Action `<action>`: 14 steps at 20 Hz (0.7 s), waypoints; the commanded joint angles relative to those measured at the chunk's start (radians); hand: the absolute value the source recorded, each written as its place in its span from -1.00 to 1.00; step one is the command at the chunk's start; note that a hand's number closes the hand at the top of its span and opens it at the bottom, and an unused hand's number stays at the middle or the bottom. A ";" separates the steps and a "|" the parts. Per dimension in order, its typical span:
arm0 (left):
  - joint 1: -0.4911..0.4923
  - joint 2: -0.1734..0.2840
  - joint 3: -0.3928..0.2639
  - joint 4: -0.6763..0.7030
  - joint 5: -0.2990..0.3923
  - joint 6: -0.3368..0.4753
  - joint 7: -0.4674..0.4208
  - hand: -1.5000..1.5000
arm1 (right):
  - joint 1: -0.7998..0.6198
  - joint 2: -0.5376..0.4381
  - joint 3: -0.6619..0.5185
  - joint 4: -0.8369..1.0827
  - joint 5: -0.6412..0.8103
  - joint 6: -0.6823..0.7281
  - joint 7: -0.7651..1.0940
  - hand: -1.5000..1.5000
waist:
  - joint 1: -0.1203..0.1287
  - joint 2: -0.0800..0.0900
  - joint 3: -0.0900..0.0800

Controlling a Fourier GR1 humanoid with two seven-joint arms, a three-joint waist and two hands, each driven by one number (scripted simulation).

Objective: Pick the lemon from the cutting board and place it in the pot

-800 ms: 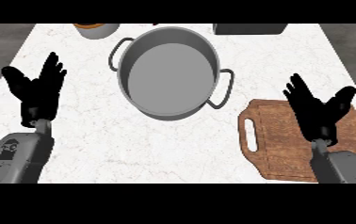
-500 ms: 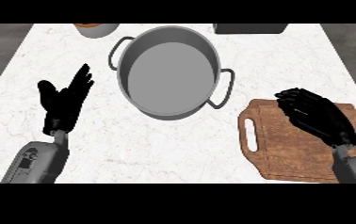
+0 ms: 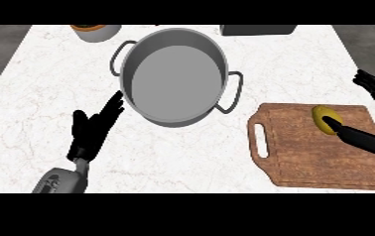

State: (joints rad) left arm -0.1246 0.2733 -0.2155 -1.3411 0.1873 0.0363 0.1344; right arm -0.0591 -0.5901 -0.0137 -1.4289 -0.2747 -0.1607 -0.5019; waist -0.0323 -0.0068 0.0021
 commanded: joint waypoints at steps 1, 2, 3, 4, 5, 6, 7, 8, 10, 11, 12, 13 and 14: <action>0.027 0.028 0.006 -0.061 0.008 -0.049 0.014 0.00 | 0.128 -0.034 -0.093 -0.106 -0.036 0.065 -0.126 -1.00 | 0.018 0.002 -0.002; 0.048 0.009 -0.007 -0.067 -0.002 -0.040 0.012 0.00 | 0.218 -0.074 -0.094 -0.169 -0.029 0.102 -0.093 -1.00 | 0.015 0.002 -0.002; 0.045 -0.015 -0.013 0.003 -0.029 -0.038 -0.053 0.00 | 0.185 -0.110 -0.089 -0.189 -0.028 0.111 0.036 -1.00 | 0.018 0.004 -0.003; 0.041 -0.006 -0.014 -0.034 -0.008 -0.044 -0.001 0.00 | 0.144 -0.157 -0.069 -0.179 -0.014 0.108 0.144 -1.00 | 0.022 0.004 -0.003; 0.035 0.001 0.003 -0.006 -0.008 -0.042 -0.032 0.00 | 0.161 -0.235 -0.102 -0.190 -0.056 0.164 0.214 -1.00 | 0.013 0.003 -0.005; 0.035 0.010 -0.008 -0.055 -0.012 -0.038 0.022 0.00 | 0.164 -0.223 -0.074 -0.176 -0.025 0.143 0.252 -1.00 | 0.024 0.003 -0.004; -0.006 -0.004 -0.011 -0.033 -0.025 -0.028 0.041 0.00 | 0.134 -0.252 -0.080 -0.183 -0.030 0.162 0.302 -1.00 | 0.024 0.005 -0.003; 0.014 0.000 -0.003 -0.052 0.000 -0.049 0.042 0.00 | 0.117 -0.280 -0.098 -0.173 -0.075 0.205 0.361 -1.00 | 0.029 0.005 -0.003; 0.052 -0.016 -0.026 -0.052 -0.028 -0.045 -0.001 0.00 | 0.076 -0.295 -0.104 -0.163 -0.115 0.232 0.459 -1.00 | 0.038 0.006 -0.003; 0.029 -0.029 -0.009 0.023 -0.031 -0.053 -0.041 0.00 | 0.089 -0.283 -0.107 -0.228 -0.146 0.232 0.514 -1.00 | 0.027 0.006 -0.004; 0.042 -0.032 -0.029 -0.061 -0.037 -0.037 0.022 0.00 | 0.085 -0.263 -0.087 -0.163 -0.123 0.260 0.481 -1.00 | 0.035 0.006 -0.002; -0.017 -0.025 0.000 0.054 -0.034 -0.078 -0.031 0.00 | 0.026 -0.277 -0.087 -0.165 -0.146 0.261 0.561 -1.00 | 0.033 0.009 -0.003; 0.013 -0.030 -0.002 -0.003 -0.031 -0.057 -0.015 0.00 | 0.072 -0.306 -0.123 -0.109 -0.177 0.331 0.536 -1.00 | 0.032 0.007 -0.002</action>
State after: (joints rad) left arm -0.1061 0.2561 -0.2229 -1.3491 0.1628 -0.0181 0.1263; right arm 0.0259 -0.8546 -0.1117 -1.5874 -0.3947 0.0794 -0.0628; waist -0.0031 -0.0006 -0.0012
